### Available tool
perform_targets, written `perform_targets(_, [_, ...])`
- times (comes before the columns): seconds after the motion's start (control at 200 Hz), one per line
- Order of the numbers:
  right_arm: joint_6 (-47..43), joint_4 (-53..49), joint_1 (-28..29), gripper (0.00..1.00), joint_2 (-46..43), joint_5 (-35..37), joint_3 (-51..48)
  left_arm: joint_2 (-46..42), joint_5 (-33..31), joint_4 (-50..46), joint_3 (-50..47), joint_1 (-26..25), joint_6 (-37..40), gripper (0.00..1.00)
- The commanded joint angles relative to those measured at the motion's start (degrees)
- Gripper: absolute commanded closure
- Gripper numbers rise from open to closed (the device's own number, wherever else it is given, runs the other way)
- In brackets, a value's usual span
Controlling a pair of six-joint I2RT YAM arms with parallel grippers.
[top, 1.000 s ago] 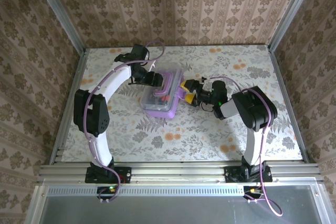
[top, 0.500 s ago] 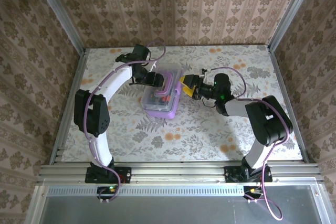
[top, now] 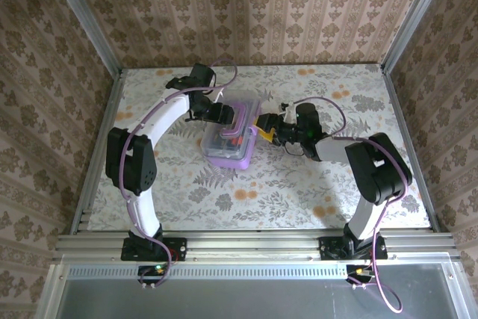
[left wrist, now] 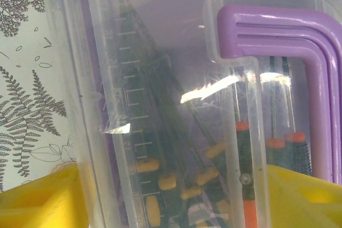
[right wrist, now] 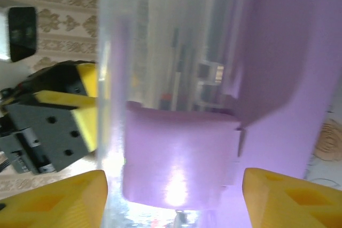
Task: Pack the tool kit
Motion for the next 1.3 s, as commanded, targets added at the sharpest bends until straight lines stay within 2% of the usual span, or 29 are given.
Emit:
perform_targets(0.0, [-3.95,-5.61,0.47,0.33,0.60,2.57,1.28,4.23,-1.14,-3.57,-2.87,-0.23,-0.19,0.48])
perform_targets(0.405, [0.49,6.89,1.08,0.32,2.53,-0.86,0.83,4.36,-1.14,-3.65,-2.76,-0.23,-0.20,0.48])
perform_targets(0.64, [1.69,10.37,1.17,0.31,2.60,-1.46,0.49,4.32,-1.40,-3.84,-2.64,-0.23,-0.36,0.48])
perform_targets(0.745, [1.54,10.33,1.17,0.31,1.98,-1.87,0.74,4.32,-1.49,-3.90,-2.64,-0.25,-0.37,0.48])
perform_targets(0.93, [-2.08,2.57,1.26,0.32,2.21,-0.29,2.30,4.32,-1.36,-3.86,-2.64,-0.26,-0.40,0.48])
perform_targets(0.945, [-2.22,2.31,1.26,0.32,2.42,-0.21,2.42,4.32,-1.40,-3.91,-2.64,-1.71,-0.29,0.48])
perform_targets(1.005, [-2.72,0.31,1.23,0.32,2.93,-0.11,3.12,4.32,-1.58,-3.97,-2.56,-1.90,-0.28,0.48])
perform_targets(1.295, [-2.66,-0.20,1.22,0.38,3.70,0.06,3.75,4.23,-2.19,-4.10,-2.56,-2.46,-0.36,0.48])
